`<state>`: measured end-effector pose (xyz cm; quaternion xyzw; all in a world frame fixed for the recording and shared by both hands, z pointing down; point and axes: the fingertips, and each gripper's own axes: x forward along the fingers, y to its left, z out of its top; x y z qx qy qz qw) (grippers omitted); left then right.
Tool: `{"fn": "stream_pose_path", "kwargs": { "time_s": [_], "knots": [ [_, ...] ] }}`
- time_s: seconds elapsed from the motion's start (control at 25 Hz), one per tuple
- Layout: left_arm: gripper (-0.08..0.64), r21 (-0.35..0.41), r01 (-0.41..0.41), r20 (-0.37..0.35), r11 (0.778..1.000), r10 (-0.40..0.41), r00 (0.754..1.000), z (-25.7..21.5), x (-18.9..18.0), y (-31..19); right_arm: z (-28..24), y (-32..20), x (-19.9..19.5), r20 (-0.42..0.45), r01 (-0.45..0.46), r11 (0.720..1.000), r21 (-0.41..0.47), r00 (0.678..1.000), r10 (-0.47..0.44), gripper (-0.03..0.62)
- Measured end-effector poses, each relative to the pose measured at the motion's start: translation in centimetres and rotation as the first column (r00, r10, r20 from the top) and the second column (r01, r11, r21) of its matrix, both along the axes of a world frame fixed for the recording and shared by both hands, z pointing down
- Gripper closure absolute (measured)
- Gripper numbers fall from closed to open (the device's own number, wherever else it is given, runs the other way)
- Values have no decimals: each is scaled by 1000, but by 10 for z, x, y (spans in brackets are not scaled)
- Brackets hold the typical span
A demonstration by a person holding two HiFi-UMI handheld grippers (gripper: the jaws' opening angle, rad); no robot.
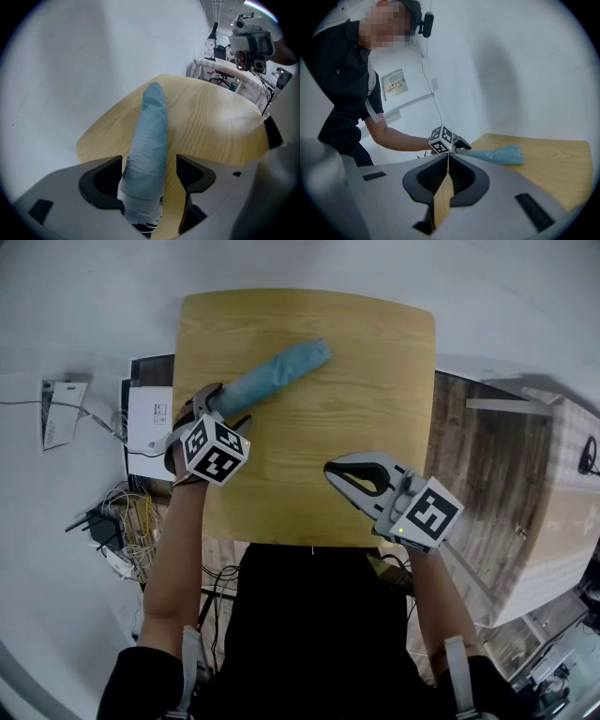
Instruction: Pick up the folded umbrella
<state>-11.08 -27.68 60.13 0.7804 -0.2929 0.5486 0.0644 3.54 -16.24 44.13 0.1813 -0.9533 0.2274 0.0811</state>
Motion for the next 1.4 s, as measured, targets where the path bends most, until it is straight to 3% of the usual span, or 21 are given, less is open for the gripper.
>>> {"fn": "stream_pose_path", "kwargs": {
  "time_s": [0.36,0.44,0.72,1.08,1.28,1.4],
  "knots": [
    [208,0,-14,17,1000,14,1000,4,0,-7,1,-4,1,1,-2,1000,-3,1000,2,572],
    [258,6,-22,28,1000,22,999,4,-1,-8,1,-3,1,1,-2,1000,-4,1000,2,572],
    [285,-11,-52,50,999,53,997,6,0,-8,4,-4,-2,-1,-2,1000,-7,1000,2,572],
    [285,-25,-96,104,995,98,990,13,1,-8,-2,3,-8,-17,-10,1000,19,1000,10,572],
    [298,-12,-111,63,994,111,992,8,0,-8,-7,9,-3,-38,-29,999,31,999,30,572],
    [304,9,-102,-2,995,102,995,-6,3,-4,-14,10,2,-47,-53,997,48,997,55,572]
  ]
}}
